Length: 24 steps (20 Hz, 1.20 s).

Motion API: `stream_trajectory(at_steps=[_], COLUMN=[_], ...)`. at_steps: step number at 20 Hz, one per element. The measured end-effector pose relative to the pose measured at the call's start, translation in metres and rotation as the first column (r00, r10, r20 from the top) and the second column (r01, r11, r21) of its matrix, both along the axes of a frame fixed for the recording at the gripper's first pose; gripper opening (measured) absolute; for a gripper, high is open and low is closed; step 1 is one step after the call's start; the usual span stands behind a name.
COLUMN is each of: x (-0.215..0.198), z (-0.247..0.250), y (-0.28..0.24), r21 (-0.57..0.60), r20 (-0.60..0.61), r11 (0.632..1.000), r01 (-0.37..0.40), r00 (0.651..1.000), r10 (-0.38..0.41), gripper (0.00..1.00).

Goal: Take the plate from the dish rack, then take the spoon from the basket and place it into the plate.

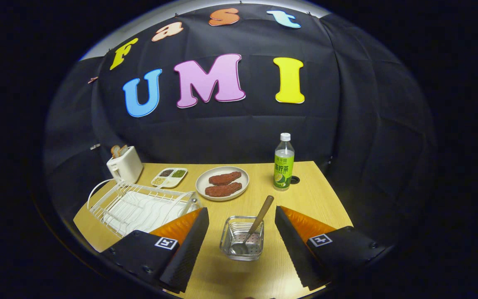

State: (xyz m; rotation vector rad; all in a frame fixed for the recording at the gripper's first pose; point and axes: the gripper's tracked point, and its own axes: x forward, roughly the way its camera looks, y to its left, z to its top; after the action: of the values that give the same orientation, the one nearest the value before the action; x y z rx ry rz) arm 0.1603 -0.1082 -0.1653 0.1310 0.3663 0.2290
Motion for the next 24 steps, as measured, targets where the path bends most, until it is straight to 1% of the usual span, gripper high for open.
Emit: stream_trajectory(at_steps=[4,7,12,18,19,20,22,24], x=[0.033,0.053,0.074,0.094,0.096,0.098,0.098,0.096], z=[-0.025,-0.044,-0.072,-0.083,-0.085,-0.087,-0.091,-0.093], y=[-0.011,-0.022,-0.018,0.000,0.002,0.003,0.006,0.005], r21=[0.020,-0.001,-0.008,0.012,0.015,0.013,0.013,-0.007], r20=[-0.063,-0.087,-0.142,-0.178,-0.184,-0.195,-0.214,-0.220], r11=[0.997,0.994,0.993,0.995,0.995,0.994,0.995,0.995], r01=[0.070,0.112,0.117,0.103,0.102,0.104,0.103,0.103], r00=[0.996,0.990,0.983,0.979,0.978,0.976,0.972,0.970], r10=[-0.069,-0.112,-0.117,-0.099,-0.097,-0.100,-0.098,-0.102], gripper=[0.98,0.98,0.98,0.80,0.73,0.71,0.61,0.46])
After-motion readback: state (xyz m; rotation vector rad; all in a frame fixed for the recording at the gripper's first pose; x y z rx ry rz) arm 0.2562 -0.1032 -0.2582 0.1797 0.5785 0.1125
